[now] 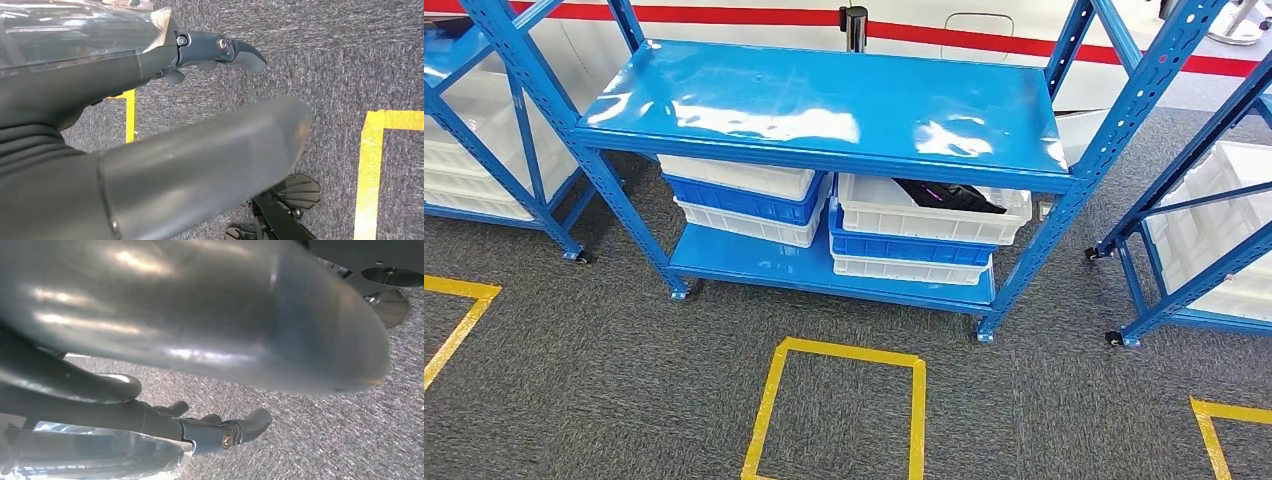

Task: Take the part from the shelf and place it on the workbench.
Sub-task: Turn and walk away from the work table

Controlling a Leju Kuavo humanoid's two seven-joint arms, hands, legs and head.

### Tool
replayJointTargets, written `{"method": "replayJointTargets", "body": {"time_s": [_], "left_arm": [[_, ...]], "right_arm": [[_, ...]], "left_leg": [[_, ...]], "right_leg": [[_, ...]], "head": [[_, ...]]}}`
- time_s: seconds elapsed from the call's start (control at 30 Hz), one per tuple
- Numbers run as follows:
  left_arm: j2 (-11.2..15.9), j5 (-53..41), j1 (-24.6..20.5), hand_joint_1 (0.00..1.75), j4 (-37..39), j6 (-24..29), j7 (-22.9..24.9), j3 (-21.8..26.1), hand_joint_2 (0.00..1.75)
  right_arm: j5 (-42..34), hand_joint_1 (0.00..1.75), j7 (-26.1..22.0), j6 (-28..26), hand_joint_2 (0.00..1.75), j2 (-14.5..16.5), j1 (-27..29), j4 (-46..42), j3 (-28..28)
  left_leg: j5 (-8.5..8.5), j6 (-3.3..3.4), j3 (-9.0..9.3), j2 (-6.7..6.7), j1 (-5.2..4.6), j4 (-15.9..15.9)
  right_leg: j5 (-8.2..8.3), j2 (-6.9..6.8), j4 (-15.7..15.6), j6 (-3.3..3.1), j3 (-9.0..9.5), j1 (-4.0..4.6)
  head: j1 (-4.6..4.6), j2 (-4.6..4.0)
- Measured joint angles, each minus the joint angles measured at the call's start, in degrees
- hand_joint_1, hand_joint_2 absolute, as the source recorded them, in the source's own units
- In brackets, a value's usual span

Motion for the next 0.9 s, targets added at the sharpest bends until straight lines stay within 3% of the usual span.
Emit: {"method": "replayJointTargets", "body": {"time_s": [0.03, 0.13, 0.23, 0.3, 0.57, 0.83, 0.9], "left_arm": [[0.0, 0.2, 0.0, 0.0, 0.0, -0.2, -0.3, 0.0, 0.0], [0.0, 4.4, -0.1, 0.0, 0.0, -3.7, -2.9, 1.2, 0.0], [0.2, 14.0, -0.4, 0.0, 0.0, -12.0, -6.4, 5.6, 0.0], [0.5, 18.8, -0.6, 0.0, 0.0, -16.5, -7.5, 9.4, 0.0], [1.7, 27.0, -0.8, 0.0, 0.0, -24.7, -8.6, 19.3, 0.0], [1.9, 22.9, -0.8, 0.0, 0.0, -20.0, -8.3, 20.8, 0.0], [1.9, 22.6, -0.8, 0.0, 0.0, -19.8, -8.3, 20.8, 0.87]], "right_arm": [[-0.9, 0.0, -0.2, 0.2, 0.0, 0.0, 0.0, 0.0, -0.2], [-11.9, 0.0, -3.6, 3.8, 0.0, 0.3, 0.0, 0.0, -3.9], [-28.2, 0.0, -10.6, 10.6, 0.0, 0.7, 0.0, 0.0, -13.5], [-33.1, 0.0, -13.3, 13.8, 0.0, 0.7, -0.1, 0.0, -19.6], [-39.7, 0.0, -15.4, 18.0, 0.0, 0.1, 0.1, -0.1, -32.9], [-32.5, 0.0, -15.5, 11.8, 0.0, 0.8, 0.3, -0.1, -33.9], [-32.2, 0.0, -15.5, 11.5, 0.0, 0.9, 0.3, -0.1, -33.6]], "left_leg": [[0.0, 0.0, 0.0, 0.0, 0.0, 0.0], [0.0, 0.0, 0.0, 0.0, 0.0, 0.0], [0.0, 0.0, 0.0, 0.0, 0.0, 0.0], [0.0, 0.0, 0.01, -0.01, 0.0, 0.0], [0.0, 0.0, 0.01, 0.0, 0.0, 0.0], [0.0, 0.0, 0.02, 0.0, 0.01, 0.0], [0.0, 0.0, 0.02, 0.0, 0.01, 0.0]], "right_leg": [[0.0, 0.0, 0.0, 0.0, 0.0, 0.0], [0.0, 0.0, 0.0, 0.0, 0.0, 0.0], [0.0, 0.0, 0.0, 0.0, 0.01, 0.0], [0.0, 0.0, 0.0, 0.0, 0.02, 0.01], [0.0, 0.0, 0.0, 0.0, 0.02, 0.0], [-0.01, 0.01, 0.0, 0.0, 0.02, 0.01], [0.0, 0.01, 0.0, 0.0, 0.02, 0.01]], "head": [[0.0, 0.0], [0.01, -0.01], [0.01, -0.01], [0.01, -0.01], [0.0, -0.01], [0.01, 0.0], [0.0, -0.01]]}}
